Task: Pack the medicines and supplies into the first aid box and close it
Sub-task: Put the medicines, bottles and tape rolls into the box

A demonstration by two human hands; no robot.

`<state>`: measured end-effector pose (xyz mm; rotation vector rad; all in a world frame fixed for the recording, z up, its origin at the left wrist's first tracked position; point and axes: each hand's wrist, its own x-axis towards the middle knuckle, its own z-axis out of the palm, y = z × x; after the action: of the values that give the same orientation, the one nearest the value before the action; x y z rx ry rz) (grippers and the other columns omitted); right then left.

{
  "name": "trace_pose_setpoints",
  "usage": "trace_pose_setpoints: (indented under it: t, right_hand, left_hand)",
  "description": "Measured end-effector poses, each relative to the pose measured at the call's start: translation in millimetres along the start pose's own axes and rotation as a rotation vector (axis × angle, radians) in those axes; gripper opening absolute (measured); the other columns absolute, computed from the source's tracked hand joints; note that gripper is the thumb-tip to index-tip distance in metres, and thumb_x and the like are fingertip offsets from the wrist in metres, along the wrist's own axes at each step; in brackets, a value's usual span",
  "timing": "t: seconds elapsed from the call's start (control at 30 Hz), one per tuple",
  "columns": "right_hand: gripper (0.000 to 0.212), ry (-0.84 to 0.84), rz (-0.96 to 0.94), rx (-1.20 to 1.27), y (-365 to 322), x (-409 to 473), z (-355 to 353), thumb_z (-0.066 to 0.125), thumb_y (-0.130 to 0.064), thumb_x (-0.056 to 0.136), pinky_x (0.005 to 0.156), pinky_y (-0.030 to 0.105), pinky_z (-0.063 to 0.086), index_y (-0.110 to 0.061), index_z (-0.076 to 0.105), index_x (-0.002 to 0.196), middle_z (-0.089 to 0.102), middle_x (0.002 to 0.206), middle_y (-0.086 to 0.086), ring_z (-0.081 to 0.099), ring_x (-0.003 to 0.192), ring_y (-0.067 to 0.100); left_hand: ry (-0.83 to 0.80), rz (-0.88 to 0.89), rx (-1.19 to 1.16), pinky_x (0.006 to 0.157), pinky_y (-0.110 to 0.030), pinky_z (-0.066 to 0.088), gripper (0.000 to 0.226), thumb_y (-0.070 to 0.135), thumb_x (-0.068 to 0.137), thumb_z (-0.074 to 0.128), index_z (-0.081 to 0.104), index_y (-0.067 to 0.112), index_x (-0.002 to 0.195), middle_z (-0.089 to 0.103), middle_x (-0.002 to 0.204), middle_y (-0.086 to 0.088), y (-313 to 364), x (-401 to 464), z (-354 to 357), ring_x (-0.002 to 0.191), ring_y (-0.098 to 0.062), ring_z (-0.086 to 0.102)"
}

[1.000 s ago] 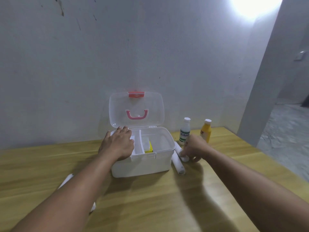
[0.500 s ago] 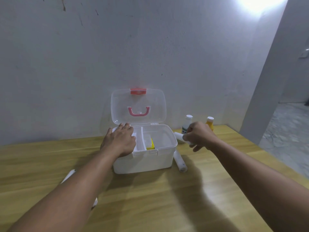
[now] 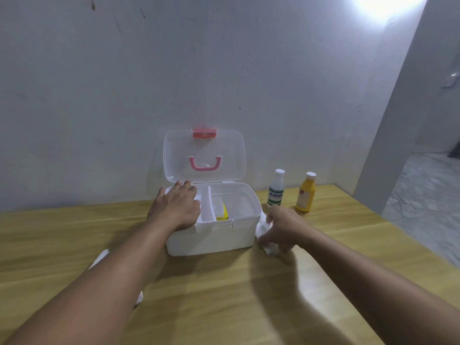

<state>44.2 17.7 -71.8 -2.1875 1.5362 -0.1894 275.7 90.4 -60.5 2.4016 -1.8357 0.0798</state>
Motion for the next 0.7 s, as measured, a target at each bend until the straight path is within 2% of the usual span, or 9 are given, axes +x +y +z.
trace_pose_setpoints:
  t: [0.17,0.27,0.37,0.5,0.57,0.7]
  right_hand:
    - [0.041,0.149,-0.032,-0.220,7.2,1.0,-2.2,0.068,-0.036,0.076,0.069,0.039,0.056,-0.013,0.052,0.106,0.064,0.098,0.006,0.063,0.080,0.027]
    - [0.044,0.210,-0.074,-0.292,15.7,1.9,-1.9,0.067,-0.042,0.079,0.066,0.035,0.048,-0.017,0.049,0.110,0.062,0.100,0.004,0.054,0.083,0.025]
    - [0.051,0.208,-0.083,-0.284,22.8,0.5,-0.6,0.071,-0.047,0.073,0.061,0.032,0.043,-0.021,0.049,0.111,0.063,0.097,0.000,0.057,0.084,0.024]
    - [0.055,0.143,-0.083,-0.278,24.6,-2.0,-1.6,0.075,-0.039,0.069,0.062,0.032,0.045,-0.023,0.050,0.115,0.060,0.096,0.001,0.055,0.084,0.023]
    - [0.052,0.164,-0.078,-0.256,24.5,-1.4,-1.9,0.073,-0.035,0.069,0.061,0.032,0.045,-0.023,0.051,0.115,0.061,0.098,0.002,0.056,0.084,0.023]
    - [0.045,0.229,-0.074,-0.155,25.2,2.0,-5.6,0.072,-0.027,0.069,0.055,0.031,0.043,-0.023,0.053,0.110,0.055,0.086,-0.001,0.054,0.078,0.023]
  left_hand:
    - [0.004,0.002,-0.007,0.120,-0.047,0.012,0.052,0.029,0.099,0.021,0.025,0.015,0.148,0.014,0.162,0.002,0.0,0.5,-0.1,0.150,-0.016,0.008]
    - [-0.001,-0.003,-0.004,0.121,-0.047,0.010,0.053,0.029,0.099,0.020,0.022,0.015,0.150,0.011,0.163,0.002,-0.3,0.4,0.1,0.150,-0.015,0.006]
    - [0.003,-0.002,0.002,0.120,-0.047,0.012,0.053,0.029,0.098,0.020,0.023,0.015,0.149,0.012,0.163,0.002,0.0,1.2,0.7,0.150,-0.015,0.007]
    - [-0.001,-0.003,0.010,0.120,-0.047,0.012,0.052,0.029,0.098,0.020,0.024,0.015,0.148,0.012,0.162,0.002,-0.4,1.6,1.3,0.150,-0.016,0.007]
    - [-0.005,-0.006,0.006,0.120,-0.046,0.011,0.053,0.030,0.099,0.020,0.022,0.016,0.149,0.010,0.163,0.002,-0.4,1.4,1.3,0.150,-0.016,0.006]
    - [0.002,-0.002,0.010,0.120,-0.047,0.012,0.053,0.030,0.099,0.020,0.022,0.015,0.150,0.012,0.162,0.001,-0.4,1.3,1.4,0.150,-0.016,0.008]
